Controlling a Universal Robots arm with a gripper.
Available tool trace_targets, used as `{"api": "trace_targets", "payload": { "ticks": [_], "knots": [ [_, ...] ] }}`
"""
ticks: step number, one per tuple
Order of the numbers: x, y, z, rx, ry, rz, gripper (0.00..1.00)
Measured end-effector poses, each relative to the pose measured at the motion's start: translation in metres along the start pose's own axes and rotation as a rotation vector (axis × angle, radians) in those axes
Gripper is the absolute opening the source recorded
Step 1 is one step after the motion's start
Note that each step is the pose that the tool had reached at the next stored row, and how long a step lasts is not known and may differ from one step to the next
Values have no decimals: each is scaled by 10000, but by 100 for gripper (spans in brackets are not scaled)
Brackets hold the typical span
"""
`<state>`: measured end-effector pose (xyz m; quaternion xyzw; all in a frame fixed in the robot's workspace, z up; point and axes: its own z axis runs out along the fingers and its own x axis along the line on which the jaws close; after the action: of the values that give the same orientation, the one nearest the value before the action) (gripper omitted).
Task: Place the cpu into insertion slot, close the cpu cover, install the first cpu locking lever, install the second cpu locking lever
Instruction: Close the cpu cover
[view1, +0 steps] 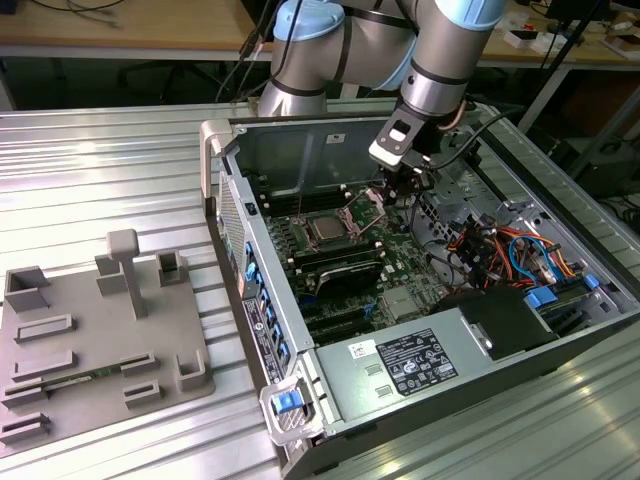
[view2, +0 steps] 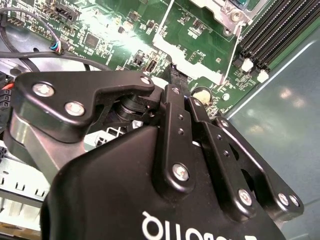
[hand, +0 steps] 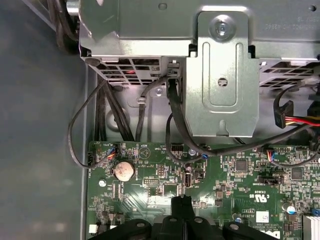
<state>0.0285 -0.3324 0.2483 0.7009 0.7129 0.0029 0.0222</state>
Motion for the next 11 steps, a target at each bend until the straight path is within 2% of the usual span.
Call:
{"api": "trace_targets", "payload": {
  "ticks": [4, 11],
  "knots": [
    [1, -56, -2, 0, 0, 1, 11],
    [1, -88, -3, 0, 0, 0, 11]
  ]
}}
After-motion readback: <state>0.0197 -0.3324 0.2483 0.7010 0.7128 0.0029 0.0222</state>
